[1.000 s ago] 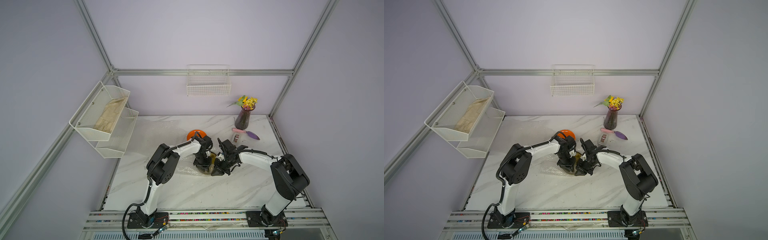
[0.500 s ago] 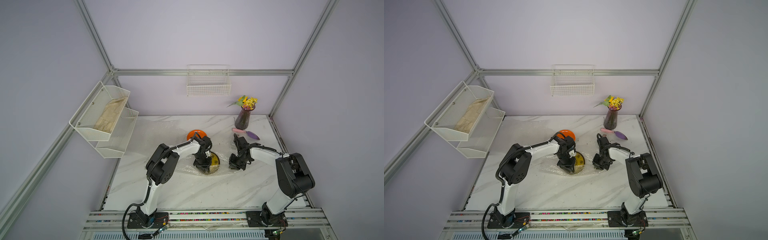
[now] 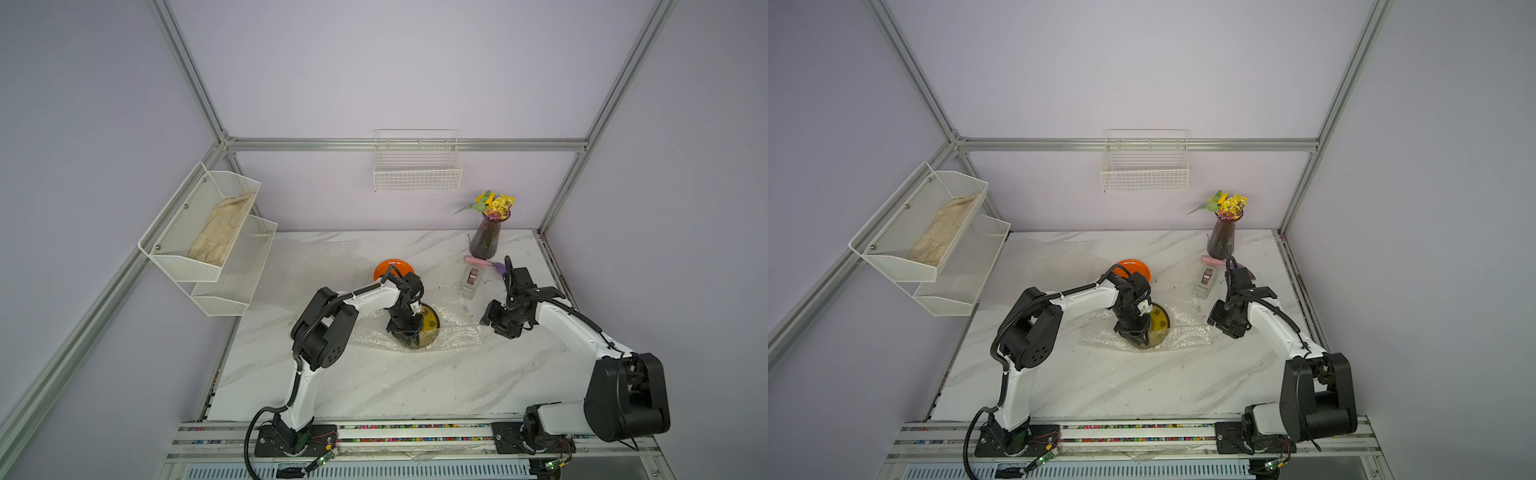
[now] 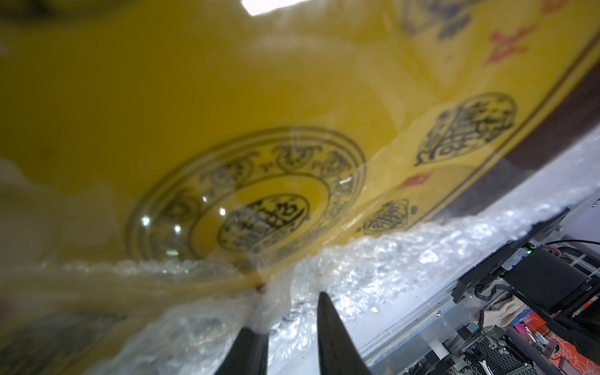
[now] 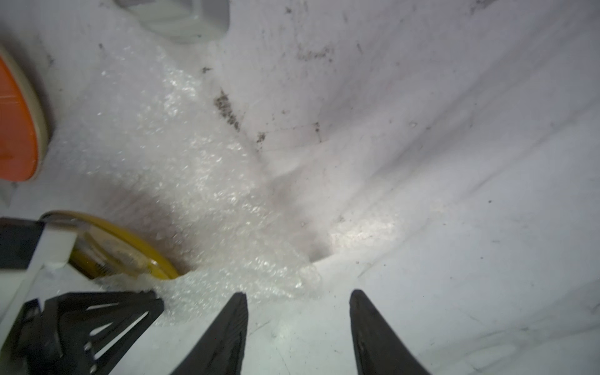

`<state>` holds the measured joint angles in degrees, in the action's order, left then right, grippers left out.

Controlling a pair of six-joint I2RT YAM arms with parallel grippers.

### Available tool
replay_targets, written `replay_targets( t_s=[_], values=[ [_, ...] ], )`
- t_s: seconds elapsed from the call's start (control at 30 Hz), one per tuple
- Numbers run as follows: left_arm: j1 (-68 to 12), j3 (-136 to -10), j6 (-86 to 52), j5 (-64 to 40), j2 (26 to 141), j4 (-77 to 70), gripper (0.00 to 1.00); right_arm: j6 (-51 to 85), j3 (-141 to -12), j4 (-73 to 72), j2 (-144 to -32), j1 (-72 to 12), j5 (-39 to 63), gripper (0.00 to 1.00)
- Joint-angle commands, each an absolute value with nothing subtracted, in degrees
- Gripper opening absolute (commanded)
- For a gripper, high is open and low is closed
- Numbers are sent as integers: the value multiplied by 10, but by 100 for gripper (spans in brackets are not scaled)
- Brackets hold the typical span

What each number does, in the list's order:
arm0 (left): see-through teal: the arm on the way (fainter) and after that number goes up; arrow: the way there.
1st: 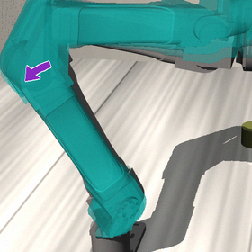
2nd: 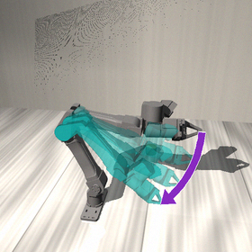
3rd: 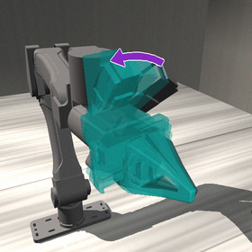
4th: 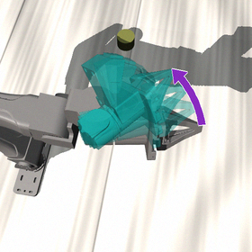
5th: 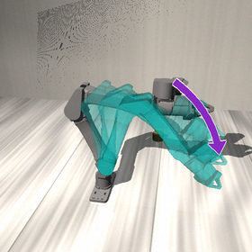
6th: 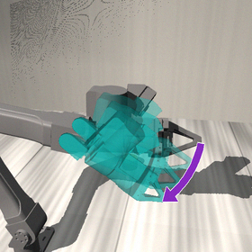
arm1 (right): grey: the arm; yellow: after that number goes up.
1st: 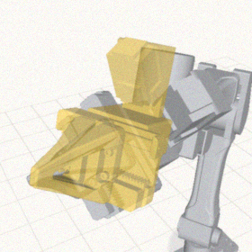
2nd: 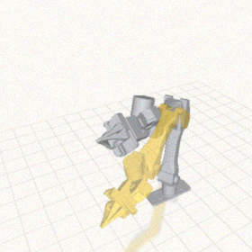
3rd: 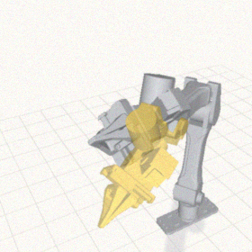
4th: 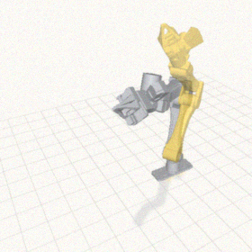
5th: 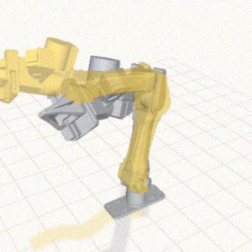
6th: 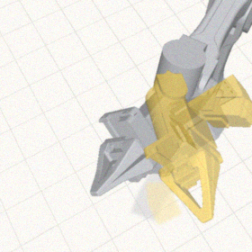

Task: Wrap dinner plates in bubble wrap
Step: Wrap the plate in the bubble wrap.

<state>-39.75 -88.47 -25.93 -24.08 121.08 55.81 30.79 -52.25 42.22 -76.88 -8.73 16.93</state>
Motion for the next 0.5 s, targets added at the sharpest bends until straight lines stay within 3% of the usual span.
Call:
replay_targets(
  t_s=[0.0, 0.3, 0.47],
  values=[
    [-397, -847, -258, -182, 1255, 577, 27, 320, -468, 420, -752, -89, 253, 56],
    [-397, -851, -258, -193, 1255, 575, 27, 362, -392, 249, -810, -88, 281, 54],
    [-395, -847, -258, -206, 1251, 565, 27, 365, -372, 218, -817, -89, 263, 44]
  ],
)
